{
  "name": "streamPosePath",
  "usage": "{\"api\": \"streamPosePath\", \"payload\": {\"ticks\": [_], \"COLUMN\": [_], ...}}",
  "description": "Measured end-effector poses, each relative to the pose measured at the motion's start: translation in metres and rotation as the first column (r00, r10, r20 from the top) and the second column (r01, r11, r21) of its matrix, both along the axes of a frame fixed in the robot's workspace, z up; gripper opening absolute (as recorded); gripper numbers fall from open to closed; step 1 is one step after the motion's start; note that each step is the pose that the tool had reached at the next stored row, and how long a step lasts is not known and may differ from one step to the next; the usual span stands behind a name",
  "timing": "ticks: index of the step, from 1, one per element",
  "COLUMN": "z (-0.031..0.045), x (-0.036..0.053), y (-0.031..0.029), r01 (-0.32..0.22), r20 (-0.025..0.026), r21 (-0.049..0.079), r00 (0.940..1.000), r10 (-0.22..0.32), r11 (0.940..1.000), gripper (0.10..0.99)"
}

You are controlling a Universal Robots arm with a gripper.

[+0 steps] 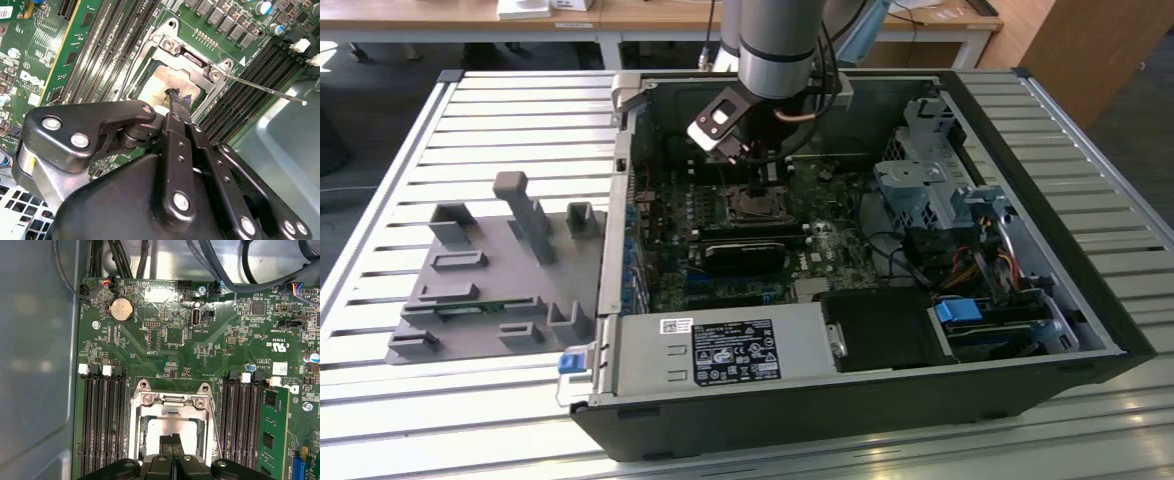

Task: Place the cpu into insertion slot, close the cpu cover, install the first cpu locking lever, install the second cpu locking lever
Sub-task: 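Install the first cpu locking lever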

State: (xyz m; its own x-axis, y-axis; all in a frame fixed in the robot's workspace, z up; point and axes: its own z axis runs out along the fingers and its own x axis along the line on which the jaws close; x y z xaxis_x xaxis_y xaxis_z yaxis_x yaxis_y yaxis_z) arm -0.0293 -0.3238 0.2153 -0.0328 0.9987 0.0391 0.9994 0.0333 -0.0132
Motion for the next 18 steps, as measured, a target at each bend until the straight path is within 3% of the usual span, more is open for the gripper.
{"api": "streamPosePath", "payload": {"ticks": [18], "z": [0.0041], "x": [0.0000], "y": [0.0000], "r01": [0.000], "r20": [0.0000], "r21": [0.000], "r00": [1.0000], "r10": [0.000], "r11": [1.0000], "gripper": [0.106]}}
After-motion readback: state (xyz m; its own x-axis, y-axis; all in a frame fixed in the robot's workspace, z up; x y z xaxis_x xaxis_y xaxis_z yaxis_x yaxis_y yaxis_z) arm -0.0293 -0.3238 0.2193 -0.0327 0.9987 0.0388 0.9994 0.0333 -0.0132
